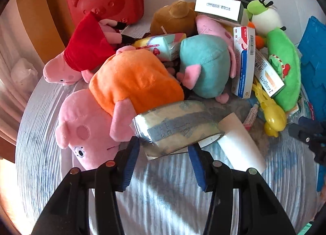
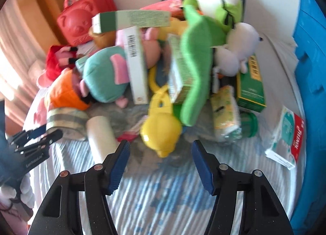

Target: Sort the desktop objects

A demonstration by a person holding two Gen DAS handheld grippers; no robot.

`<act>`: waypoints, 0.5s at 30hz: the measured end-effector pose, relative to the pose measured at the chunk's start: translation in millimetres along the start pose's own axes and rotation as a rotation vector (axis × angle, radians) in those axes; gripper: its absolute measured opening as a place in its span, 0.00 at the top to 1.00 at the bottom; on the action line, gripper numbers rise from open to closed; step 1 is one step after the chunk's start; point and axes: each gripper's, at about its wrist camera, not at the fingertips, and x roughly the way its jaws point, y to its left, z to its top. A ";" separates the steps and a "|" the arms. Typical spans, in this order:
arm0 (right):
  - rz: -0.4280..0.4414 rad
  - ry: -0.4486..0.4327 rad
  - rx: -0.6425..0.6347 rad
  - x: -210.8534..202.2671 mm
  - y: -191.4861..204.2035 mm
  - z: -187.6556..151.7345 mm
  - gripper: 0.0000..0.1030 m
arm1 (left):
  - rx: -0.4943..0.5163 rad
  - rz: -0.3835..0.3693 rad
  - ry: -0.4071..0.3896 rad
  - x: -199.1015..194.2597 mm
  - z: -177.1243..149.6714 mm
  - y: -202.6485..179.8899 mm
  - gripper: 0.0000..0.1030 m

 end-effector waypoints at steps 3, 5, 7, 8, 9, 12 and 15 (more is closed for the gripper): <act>0.012 0.009 -0.010 0.2 3.3 -2.7 0.38 | 0.038 0.022 -0.054 -16.6 4.3 -4.0 0.53; 0.009 0.014 -0.012 0.7 3.3 -3.3 0.38 | 0.039 0.035 -0.092 -26.6 10.9 -0.1 0.53; 0.008 0.014 -0.010 0.1 3.0 -3.8 0.38 | 0.026 0.019 -0.131 -36.8 23.2 8.4 0.53; 0.008 0.014 -0.010 -0.3 4.1 -4.2 0.38 | 0.019 0.015 -0.148 -41.4 30.7 13.8 0.53; 0.008 0.014 -0.014 -0.3 5.7 -4.1 0.38 | 0.013 0.006 -0.154 -40.9 38.1 17.1 0.53; 0.010 0.019 -0.026 -1.2 13.0 -7.4 0.38 | 0.026 0.017 -0.074 -8.2 48.5 12.2 0.53; 0.013 0.028 -0.034 -2.9 21.1 -12.6 0.38 | 0.042 0.045 -0.020 8.9 31.6 9.7 0.52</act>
